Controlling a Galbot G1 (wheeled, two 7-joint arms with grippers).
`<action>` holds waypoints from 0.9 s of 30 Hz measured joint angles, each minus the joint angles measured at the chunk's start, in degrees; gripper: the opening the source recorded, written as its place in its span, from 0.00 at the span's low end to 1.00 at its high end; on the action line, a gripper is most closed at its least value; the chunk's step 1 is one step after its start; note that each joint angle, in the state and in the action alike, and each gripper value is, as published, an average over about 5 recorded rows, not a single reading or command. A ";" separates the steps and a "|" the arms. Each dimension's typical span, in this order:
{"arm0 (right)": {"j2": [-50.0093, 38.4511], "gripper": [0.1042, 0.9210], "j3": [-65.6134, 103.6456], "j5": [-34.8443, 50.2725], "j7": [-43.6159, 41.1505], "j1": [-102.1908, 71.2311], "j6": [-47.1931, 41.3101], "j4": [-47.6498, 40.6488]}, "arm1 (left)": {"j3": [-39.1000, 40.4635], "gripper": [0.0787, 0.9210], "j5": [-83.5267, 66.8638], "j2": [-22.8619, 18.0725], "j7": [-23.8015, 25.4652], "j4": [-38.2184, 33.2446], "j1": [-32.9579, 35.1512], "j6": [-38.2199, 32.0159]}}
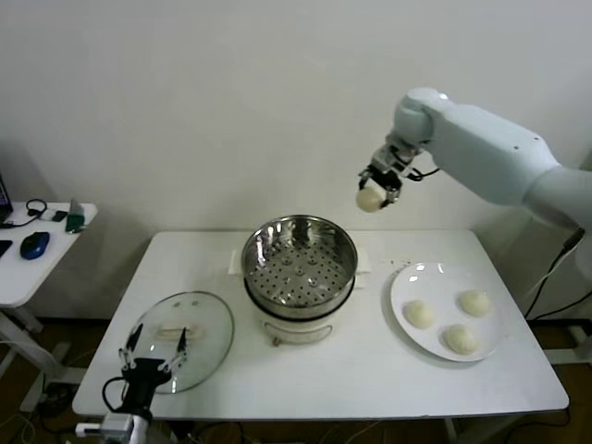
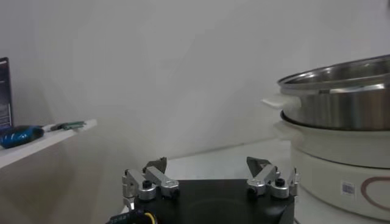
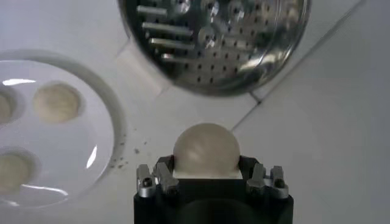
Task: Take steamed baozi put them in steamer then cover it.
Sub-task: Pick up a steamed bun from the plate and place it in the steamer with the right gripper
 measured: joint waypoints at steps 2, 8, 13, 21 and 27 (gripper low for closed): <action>1.96 0.71 -0.89 0.52 -0.07 0.68 0.81 0.54 | 0.01 0.88 -0.42 0.07 0.09 -0.36 0.24 0.15; 7.68 0.71 -1.84 -1.88 0.30 0.24 4.10 0.97 | -0.35 0.88 -2.12 0.16 0.37 -1.87 0.63 0.63; 11.62 0.71 -1.22 -7.22 1.12 -2.32 7.43 0.19 | -0.75 0.88 -3.25 0.57 0.41 -2.93 0.98 0.93; 15.86 0.71 1.11 -17.73 2.99 -7.38 12.03 -1.04 | -1.18 0.88 -4.33 0.99 0.33 -3.37 1.53 1.02; 17.25 0.71 3.22 -25.40 4.32 -10.67 14.21 -1.82 | -1.42 0.88 -4.57 1.03 0.05 -3.38 1.69 1.17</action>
